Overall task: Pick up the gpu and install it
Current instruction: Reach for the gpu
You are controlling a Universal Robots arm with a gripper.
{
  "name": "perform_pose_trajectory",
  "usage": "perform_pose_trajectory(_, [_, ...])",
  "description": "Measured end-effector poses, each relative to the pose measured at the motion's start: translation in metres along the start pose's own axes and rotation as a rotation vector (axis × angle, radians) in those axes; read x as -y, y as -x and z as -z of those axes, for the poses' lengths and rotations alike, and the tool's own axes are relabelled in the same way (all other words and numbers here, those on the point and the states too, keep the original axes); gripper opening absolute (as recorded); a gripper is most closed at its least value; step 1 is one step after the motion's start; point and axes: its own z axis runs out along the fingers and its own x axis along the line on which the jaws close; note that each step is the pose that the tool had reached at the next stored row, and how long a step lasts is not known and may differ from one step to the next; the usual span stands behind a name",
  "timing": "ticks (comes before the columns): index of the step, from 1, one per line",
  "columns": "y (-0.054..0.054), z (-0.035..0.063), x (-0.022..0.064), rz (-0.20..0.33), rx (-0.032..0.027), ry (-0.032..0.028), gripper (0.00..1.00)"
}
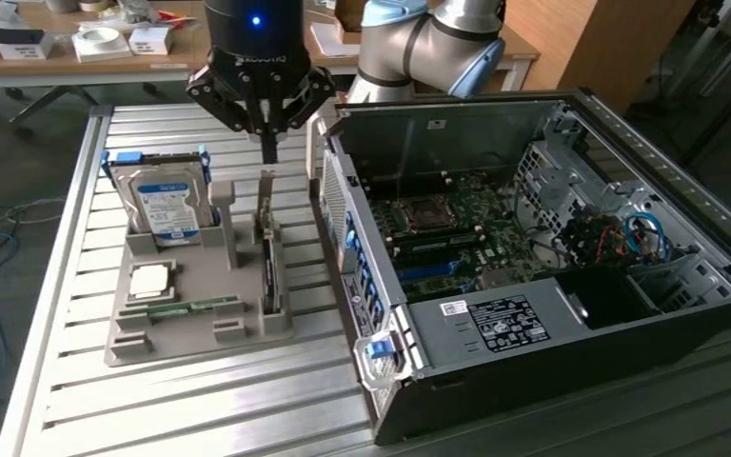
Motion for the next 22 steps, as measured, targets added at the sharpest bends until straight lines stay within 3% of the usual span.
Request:
perform_pose_trajectory(8, [-0.003,0.0000,0.0158,0.000,0.0001,0.0000,0.11])
perform_pose_trajectory(20, [-0.004,-0.0001,0.0168,0.000,0.0000,-0.0001,0.11])
perform_pose_trajectory(22, [-0.004,-0.0001,0.0168,0.000,0.0000,-0.0001,0.17])
